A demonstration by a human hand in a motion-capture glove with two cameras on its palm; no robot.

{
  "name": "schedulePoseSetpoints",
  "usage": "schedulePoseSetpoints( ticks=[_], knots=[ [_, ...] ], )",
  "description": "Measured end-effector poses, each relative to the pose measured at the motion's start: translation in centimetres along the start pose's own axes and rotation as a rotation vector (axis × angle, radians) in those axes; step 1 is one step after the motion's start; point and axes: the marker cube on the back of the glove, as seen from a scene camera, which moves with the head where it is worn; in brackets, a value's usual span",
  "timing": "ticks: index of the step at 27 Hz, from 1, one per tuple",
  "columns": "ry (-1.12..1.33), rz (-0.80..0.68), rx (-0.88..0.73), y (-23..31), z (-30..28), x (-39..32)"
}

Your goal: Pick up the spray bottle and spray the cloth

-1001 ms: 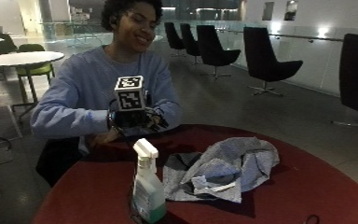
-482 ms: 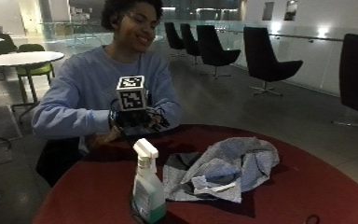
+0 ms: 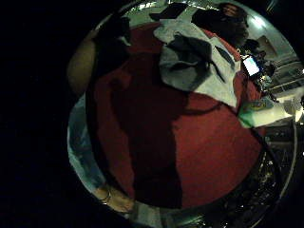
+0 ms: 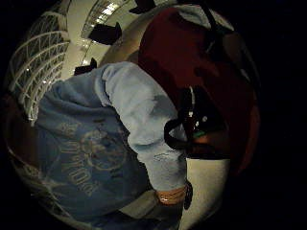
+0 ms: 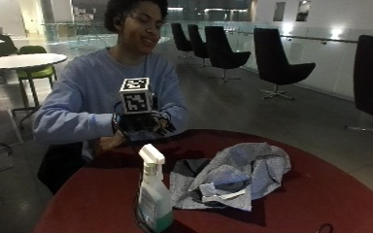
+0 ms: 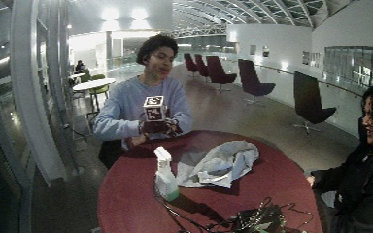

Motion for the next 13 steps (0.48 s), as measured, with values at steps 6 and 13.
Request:
schedulePoseSetpoints(
  ticks=[6,13],
  knots=[
    [0.009,0.002,0.002,0.04,0.01,0.22],
    [-0.009,0.037,0.037,0.8,-0.19,0.84]
  ],
)
